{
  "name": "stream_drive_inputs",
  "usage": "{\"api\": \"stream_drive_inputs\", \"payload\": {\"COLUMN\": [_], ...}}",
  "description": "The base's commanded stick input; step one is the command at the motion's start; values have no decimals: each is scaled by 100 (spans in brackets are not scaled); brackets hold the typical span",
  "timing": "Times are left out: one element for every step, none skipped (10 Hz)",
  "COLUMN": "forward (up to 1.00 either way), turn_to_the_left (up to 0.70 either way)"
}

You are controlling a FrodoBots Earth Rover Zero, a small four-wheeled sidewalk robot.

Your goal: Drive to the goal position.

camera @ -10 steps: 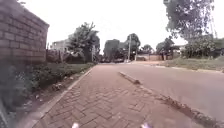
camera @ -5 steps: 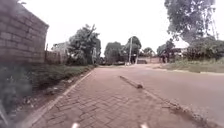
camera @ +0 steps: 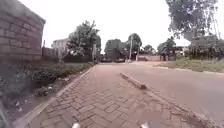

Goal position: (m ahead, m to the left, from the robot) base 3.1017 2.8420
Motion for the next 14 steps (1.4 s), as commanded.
{"api": "stream_drive_inputs", "payload": {"forward": [50, 50, 50, 50, 50, 50, 50, 50, 50, 50, 50, 50, 50, 50], "turn_to_the_left": [0, 0, 0, 0, 0, 0, 0, 0, 0, 0, 0, 0, 0, 0]}}
